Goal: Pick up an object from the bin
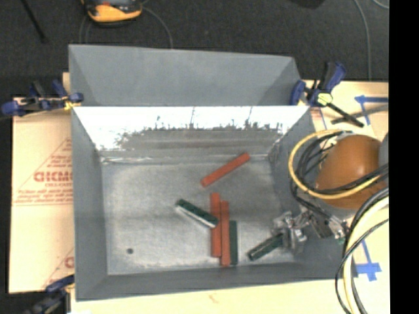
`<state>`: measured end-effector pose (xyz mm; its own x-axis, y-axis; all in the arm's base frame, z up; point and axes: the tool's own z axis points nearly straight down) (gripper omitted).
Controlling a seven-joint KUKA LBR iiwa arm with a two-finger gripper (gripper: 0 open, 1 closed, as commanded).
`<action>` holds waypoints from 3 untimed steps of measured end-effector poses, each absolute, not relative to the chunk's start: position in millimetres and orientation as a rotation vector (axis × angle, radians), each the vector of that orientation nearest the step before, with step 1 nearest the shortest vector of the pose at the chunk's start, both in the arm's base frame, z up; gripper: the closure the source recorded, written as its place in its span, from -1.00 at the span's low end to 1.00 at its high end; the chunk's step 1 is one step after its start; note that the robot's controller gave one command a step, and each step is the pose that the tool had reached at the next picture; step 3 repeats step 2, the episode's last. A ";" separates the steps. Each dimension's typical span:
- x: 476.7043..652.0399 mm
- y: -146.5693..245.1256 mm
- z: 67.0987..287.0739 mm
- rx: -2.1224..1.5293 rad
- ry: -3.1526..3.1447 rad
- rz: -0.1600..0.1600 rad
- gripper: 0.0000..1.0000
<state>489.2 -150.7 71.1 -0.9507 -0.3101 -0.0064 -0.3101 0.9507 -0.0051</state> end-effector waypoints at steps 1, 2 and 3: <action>489.2 -150.7 71.0 -0.494 3.095 -0.006 1.00; 517.2 -129.2 253.7 -0.505 3.091 -0.006 1.00; 517.2 -129.2 253.7 -0.505 3.091 -0.006 1.00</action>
Offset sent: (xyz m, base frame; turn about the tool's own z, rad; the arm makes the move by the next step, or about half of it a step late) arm 0.0256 0.0228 0.1796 -0.0044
